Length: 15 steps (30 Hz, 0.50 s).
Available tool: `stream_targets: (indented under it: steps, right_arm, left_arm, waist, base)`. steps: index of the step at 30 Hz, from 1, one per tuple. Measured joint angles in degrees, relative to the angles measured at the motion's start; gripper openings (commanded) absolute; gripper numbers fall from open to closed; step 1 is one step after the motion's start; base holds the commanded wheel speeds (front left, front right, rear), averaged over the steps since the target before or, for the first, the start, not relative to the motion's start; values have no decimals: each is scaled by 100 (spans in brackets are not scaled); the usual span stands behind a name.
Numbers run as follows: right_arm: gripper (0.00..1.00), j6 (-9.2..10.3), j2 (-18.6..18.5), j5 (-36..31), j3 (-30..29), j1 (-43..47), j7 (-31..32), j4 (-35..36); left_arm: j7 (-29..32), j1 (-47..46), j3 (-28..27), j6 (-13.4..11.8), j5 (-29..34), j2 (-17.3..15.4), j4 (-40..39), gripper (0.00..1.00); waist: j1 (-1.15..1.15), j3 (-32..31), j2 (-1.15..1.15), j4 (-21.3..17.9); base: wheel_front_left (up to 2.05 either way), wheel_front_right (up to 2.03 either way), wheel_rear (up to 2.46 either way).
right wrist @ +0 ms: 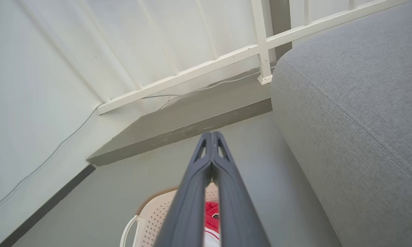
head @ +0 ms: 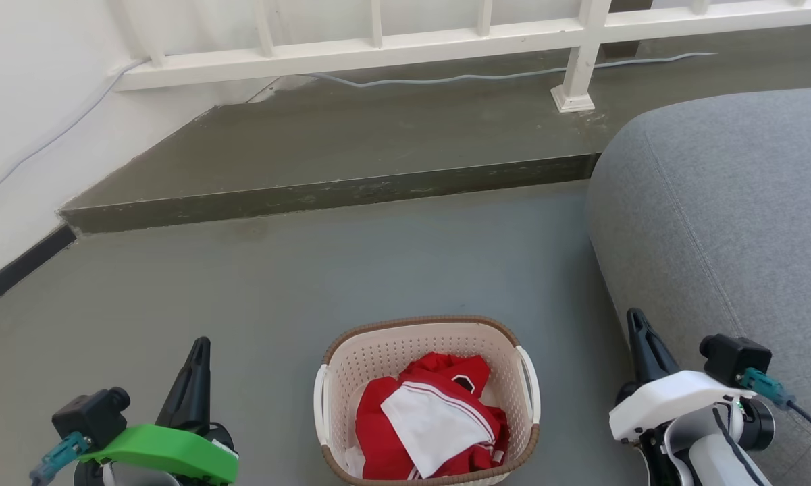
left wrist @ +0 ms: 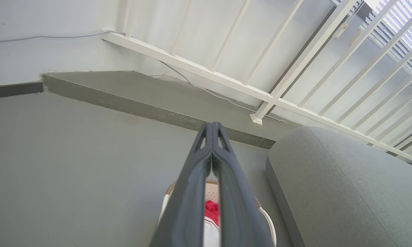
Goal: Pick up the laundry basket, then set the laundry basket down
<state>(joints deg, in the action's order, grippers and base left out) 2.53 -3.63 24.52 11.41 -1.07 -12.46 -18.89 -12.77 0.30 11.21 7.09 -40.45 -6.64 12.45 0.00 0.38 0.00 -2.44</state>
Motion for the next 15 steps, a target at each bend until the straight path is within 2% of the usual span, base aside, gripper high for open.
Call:
stream_targets:
  steps: [15]
  right_arm:
    - [0, -151, 12, 1188, -301, -7, 324, 29]
  left_arm:
    - [276, -1, -212, 0, -869, 53, 4, 0]
  waist:
    - [0, -3, 0, 41]
  base:
    - [0, 0, 0]
